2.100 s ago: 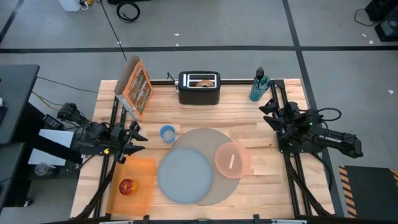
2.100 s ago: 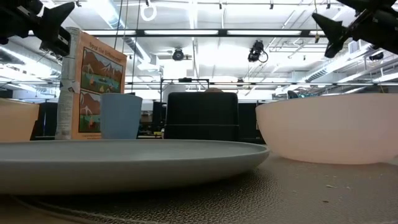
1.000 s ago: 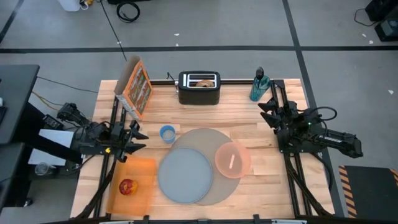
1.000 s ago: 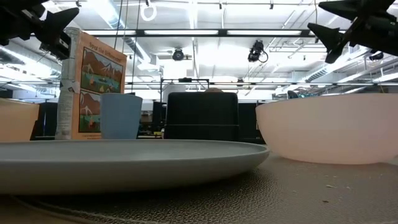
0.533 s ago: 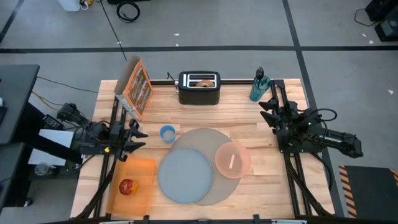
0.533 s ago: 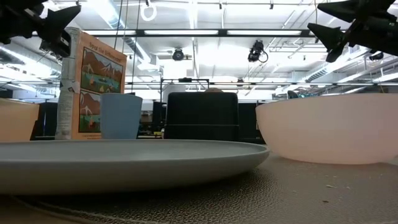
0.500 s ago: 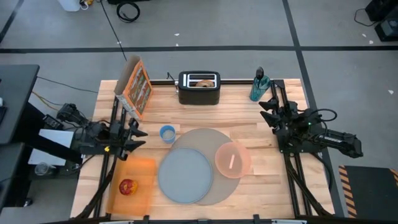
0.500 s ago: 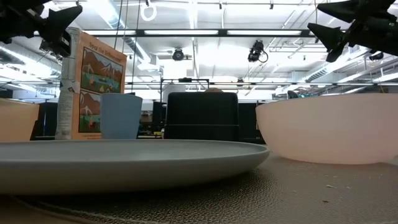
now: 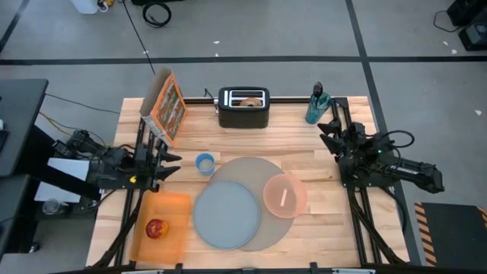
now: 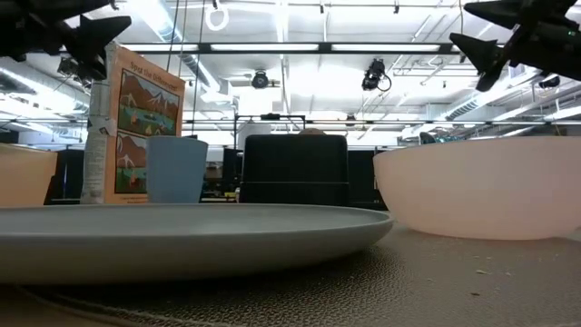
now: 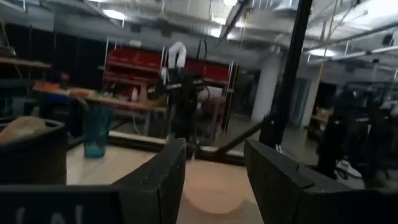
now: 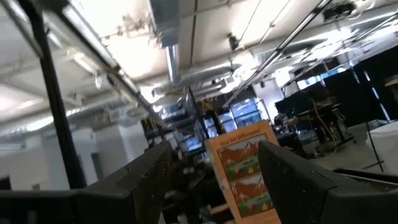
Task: Arrange a breakfast setting
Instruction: Pour the cereal from the cereal box into the light orange bowl
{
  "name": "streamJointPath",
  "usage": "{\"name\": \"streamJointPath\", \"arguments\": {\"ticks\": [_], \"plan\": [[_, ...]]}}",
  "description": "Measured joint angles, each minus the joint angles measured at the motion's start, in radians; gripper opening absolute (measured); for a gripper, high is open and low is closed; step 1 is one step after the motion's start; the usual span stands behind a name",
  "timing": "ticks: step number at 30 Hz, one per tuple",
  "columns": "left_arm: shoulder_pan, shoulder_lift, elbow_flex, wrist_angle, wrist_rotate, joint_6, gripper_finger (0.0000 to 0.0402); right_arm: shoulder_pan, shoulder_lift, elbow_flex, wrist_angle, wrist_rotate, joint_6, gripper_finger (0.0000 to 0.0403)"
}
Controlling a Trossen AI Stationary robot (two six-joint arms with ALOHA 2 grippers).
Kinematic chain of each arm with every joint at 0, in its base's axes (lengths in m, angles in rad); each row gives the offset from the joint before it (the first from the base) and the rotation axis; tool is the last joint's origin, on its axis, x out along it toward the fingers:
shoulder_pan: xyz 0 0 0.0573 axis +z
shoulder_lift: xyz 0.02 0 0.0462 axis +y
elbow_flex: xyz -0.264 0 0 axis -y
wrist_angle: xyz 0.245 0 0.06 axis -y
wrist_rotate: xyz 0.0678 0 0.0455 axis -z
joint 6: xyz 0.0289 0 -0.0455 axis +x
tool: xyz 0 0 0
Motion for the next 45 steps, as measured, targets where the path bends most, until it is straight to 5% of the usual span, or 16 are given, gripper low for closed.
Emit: {"name": "streamJointPath", "arguments": {"ticks": [9,13,20,26,31,37,45], "plan": [[-0.052,0.267,0.306,-0.213,-0.273,0.08,0.0172,0.0,0.005,0.0,-0.023,0.063,-0.041,0.0249],[-0.124,0.441,0.457,-0.358,-0.546,0.13,0.0172,0.0,0.005,0.0,-0.048,0.08,-0.046,0.0249],[-0.232,0.676,0.732,-0.355,-1.035,0.243,0.0172,0.0,0.006,0.0,-0.058,0.079,-0.052,0.0248],[-0.267,0.737,0.806,-0.372,-1.05,0.284,0.0178,0.0,0.006,0.0,-0.068,0.078,-0.105,0.0243],[-0.242,0.729,0.833,-0.372,-1.049,0.324,0.0223,0.0,0.006,0.0,-0.071,0.052,-0.121,0.0242],[-0.227,0.623,0.844,-0.43,-1.051,0.325,0.0282,0.0,0.006,0.0,-0.073,0.043,-0.133,0.0242],[-0.149,0.505,0.819,-0.575,-1.05,0.322,0.0286,0.0,0.006,0.0,-0.079,0.042,-0.144,0.0242]]}}
